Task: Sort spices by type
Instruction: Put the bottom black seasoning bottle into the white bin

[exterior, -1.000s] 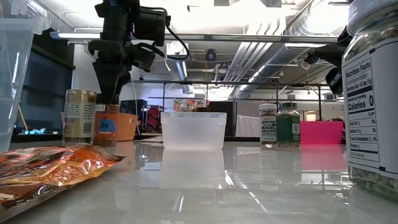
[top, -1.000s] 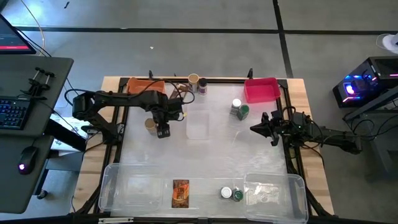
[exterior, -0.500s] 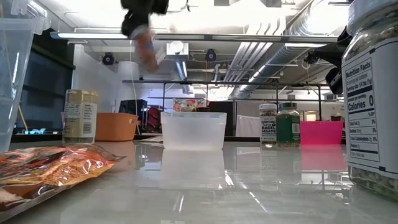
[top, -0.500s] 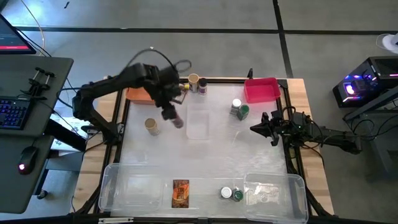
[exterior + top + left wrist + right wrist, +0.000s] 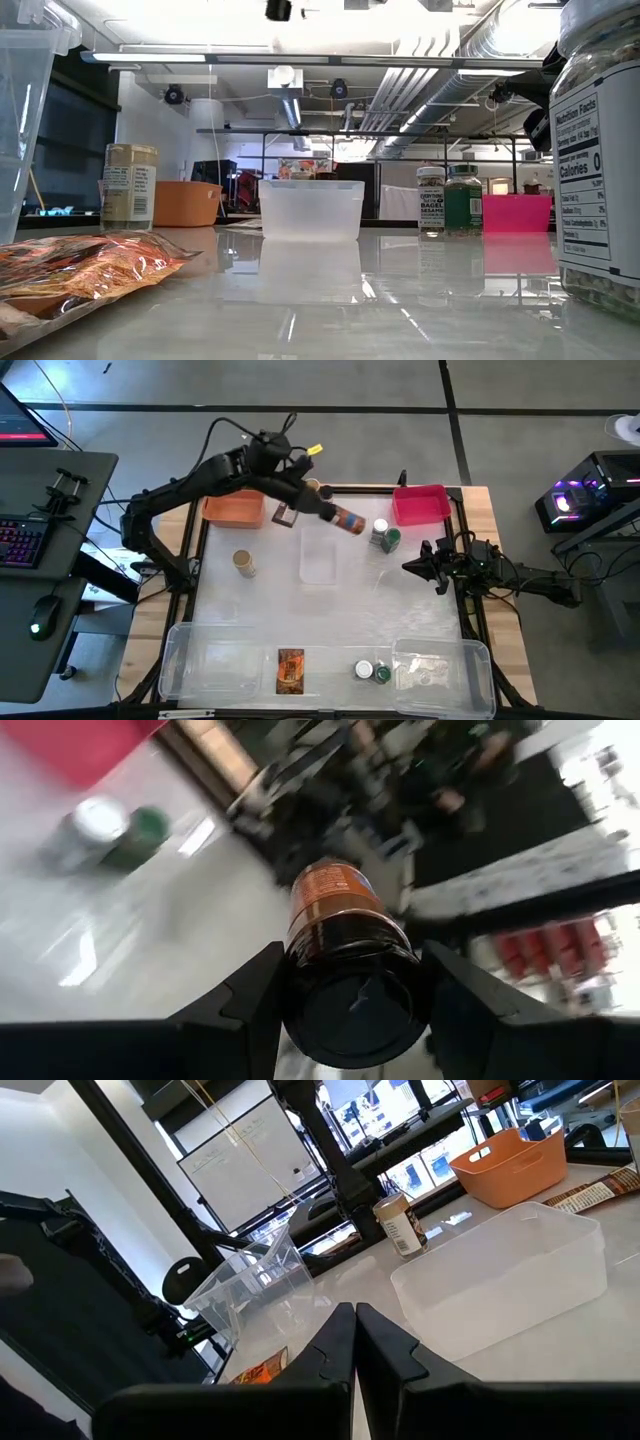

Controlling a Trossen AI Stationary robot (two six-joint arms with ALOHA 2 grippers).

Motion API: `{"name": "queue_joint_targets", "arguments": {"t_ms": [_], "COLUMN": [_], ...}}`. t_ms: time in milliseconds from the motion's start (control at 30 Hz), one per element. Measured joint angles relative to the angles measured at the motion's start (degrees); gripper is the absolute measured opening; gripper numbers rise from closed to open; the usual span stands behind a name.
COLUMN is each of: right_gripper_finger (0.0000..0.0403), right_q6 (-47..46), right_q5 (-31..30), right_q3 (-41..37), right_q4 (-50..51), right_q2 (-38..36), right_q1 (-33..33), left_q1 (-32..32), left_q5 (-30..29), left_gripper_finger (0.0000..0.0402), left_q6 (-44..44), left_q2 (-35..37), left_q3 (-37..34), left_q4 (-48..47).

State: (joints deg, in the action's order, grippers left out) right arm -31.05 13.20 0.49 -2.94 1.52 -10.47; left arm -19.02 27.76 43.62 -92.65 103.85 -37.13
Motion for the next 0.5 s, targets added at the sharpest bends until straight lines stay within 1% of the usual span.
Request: {"name": "queue_joint_targets", "arguments": {"t_ms": [100, 267, 400, 500], "right_gripper_finger": [0.0001, 0.0001, 0.0001, 0.0001], "right_q6": [0.00, 0.00, 0.00, 0.00], "right_q5": [-0.01, -0.01, -0.01, -0.01], "right_q3": [0.00, 0.00, 0.00, 0.00], "right_q4": [0.02, 0.01, 0.00, 0.01], "right_q2": [0.00, 0.00, 0.00, 0.00], "right_q1": [0.01, 0.01, 0.01, 0.01], "left_q1": [1.31, 2.75, 4.43, 7.95], "left_q5": [-0.62, -6.28, -15.28, -21.20], "left_gripper_finger": [0.0166, 0.0166, 0.0166, 0.0166], "left_q6": [0.74, -1.93, -5.34, -5.76], "left_q2": [-0.24, 0.19, 3.72, 7.34], "left_q3": [0.00, -0.03, -0.11, -0.02], "left_q4": [3.59, 2.04, -0.76, -1.50]}}
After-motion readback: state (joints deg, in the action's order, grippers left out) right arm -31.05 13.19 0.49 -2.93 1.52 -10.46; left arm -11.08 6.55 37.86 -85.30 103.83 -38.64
